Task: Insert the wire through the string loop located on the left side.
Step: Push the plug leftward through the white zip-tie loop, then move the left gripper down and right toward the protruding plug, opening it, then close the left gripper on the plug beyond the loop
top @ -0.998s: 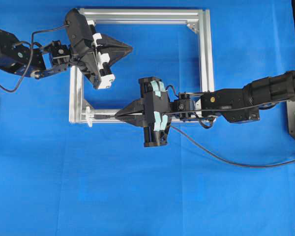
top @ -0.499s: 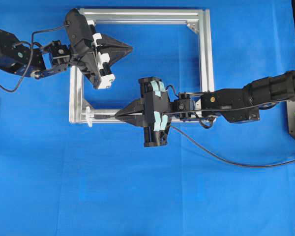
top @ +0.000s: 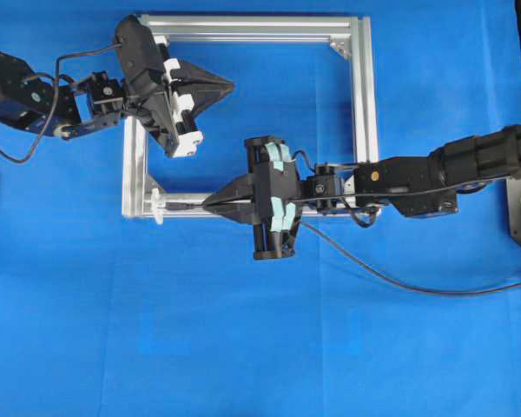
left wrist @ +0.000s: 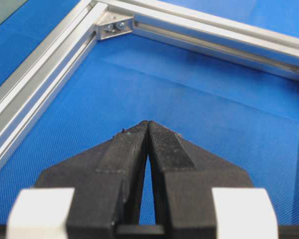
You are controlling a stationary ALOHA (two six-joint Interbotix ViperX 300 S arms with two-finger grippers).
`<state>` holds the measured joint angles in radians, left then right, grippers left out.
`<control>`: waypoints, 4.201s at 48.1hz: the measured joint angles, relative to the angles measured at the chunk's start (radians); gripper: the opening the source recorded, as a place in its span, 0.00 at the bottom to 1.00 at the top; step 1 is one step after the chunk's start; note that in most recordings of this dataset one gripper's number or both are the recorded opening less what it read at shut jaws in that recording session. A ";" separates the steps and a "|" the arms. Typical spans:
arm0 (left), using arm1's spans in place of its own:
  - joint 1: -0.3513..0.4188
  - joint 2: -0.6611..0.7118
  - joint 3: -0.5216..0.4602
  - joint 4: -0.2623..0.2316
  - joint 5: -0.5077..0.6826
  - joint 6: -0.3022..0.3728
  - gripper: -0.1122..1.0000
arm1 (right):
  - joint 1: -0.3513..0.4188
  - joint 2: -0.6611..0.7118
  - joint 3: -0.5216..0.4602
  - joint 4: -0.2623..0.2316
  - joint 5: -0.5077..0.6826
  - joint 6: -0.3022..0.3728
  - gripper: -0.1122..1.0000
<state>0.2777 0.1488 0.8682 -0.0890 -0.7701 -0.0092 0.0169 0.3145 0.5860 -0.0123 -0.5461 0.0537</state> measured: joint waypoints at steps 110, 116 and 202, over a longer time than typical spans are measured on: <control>0.051 -0.495 0.503 0.000 0.046 -0.002 0.10 | -0.009 0.143 -0.201 0.000 0.000 -0.002 0.10; 0.020 -0.509 0.503 0.000 0.069 -0.009 0.10 | -0.011 0.143 -0.201 0.000 0.000 -0.002 0.10; -0.367 -0.515 0.508 0.006 0.120 -0.015 0.89 | -0.012 0.143 -0.201 -0.002 0.002 -0.002 0.10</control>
<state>-0.0890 -0.3666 1.3760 -0.0828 -0.6504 -0.0245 0.0046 0.4571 0.3850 -0.0138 -0.5446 0.0522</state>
